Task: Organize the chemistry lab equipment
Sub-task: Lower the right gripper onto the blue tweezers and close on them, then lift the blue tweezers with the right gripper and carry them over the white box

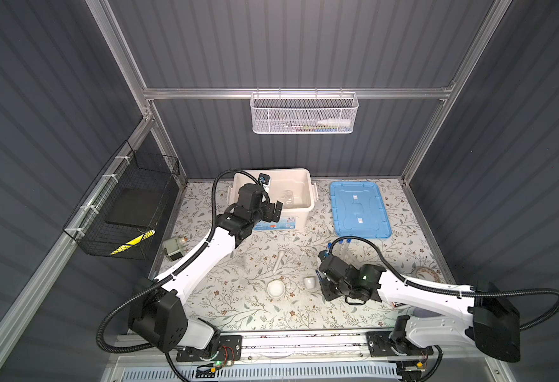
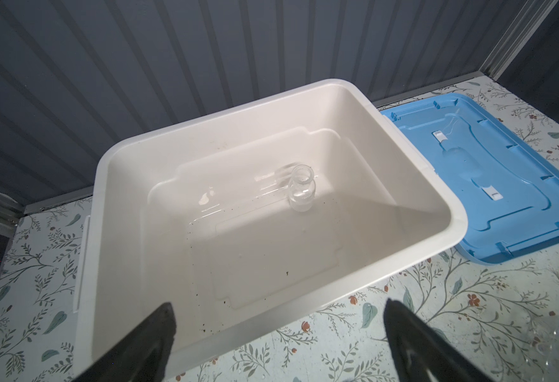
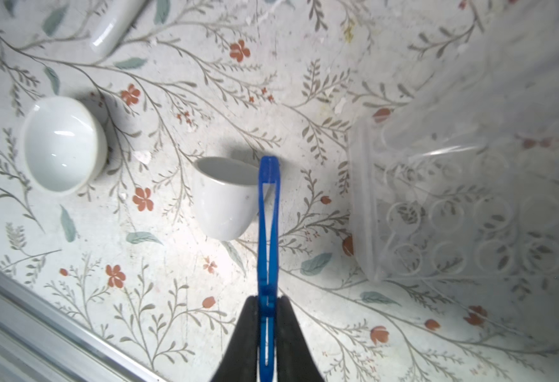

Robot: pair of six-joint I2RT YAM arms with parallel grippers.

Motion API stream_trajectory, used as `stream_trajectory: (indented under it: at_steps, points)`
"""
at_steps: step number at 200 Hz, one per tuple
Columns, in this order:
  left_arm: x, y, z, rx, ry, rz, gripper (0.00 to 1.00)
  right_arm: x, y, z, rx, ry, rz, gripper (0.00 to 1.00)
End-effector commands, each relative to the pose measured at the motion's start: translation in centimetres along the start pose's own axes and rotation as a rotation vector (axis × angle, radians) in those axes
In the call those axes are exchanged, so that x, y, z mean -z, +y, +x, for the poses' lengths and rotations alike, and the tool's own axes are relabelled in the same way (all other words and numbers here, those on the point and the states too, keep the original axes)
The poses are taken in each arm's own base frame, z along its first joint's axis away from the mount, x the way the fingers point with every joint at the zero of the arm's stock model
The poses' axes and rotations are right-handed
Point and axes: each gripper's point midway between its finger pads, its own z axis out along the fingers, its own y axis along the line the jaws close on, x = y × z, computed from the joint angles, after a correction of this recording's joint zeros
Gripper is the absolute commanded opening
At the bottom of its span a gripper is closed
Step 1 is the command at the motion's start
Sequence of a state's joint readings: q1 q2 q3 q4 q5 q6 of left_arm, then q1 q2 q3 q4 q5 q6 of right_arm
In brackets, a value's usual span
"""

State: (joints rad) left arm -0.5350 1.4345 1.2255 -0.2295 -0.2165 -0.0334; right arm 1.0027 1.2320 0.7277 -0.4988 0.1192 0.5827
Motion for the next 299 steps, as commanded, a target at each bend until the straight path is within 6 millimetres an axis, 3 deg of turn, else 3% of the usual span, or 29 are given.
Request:
stream_trajectory:
  at_steps: [1,91,135,170,208,213,230,266,299]
  points:
    - [0.9,0.6,-1.4,0.030,-0.047,-0.025,1.00,1.5,-0.5,-1.0,-0.003,-0.027,0.027,0.13]
    - [1.5,2.2,-2.0,0.045,-0.047,-0.089,1.00,7.4,2.5,-9.3,0.054,-0.232,-0.074,0.13]
    - [2.2,4.5,-2.1,0.059,-0.038,-0.174,1.00,10.6,2.4,-15.6,0.048,-0.344,-0.159,0.14]
    - [1.8,6.0,-1.8,0.055,0.013,-0.242,1.00,11.8,2.0,-21.3,0.078,-0.385,-0.175,0.14]
    - [1.2,8.9,-1.3,0.080,0.077,-0.345,1.00,10.7,2.0,-26.6,0.138,-0.346,-0.176,0.14]
    - [1.8,9.3,-2.8,0.093,0.046,-0.353,1.00,10.2,1.9,-27.1,0.139,-0.336,-0.175,0.14]
    - [2.0,10.9,-2.8,0.117,0.058,-0.387,1.00,9.1,1.5,-29.1,0.126,-0.332,-0.171,0.14]
    - [1.8,13.8,-1.7,0.163,0.113,-0.430,1.00,5.9,0.4,-33.2,0.050,-0.338,-0.174,0.14]
    - [0.6,15.7,-0.5,0.209,0.162,-0.393,1.00,2.8,-0.1,-35.6,0.000,-0.323,-0.181,0.14]
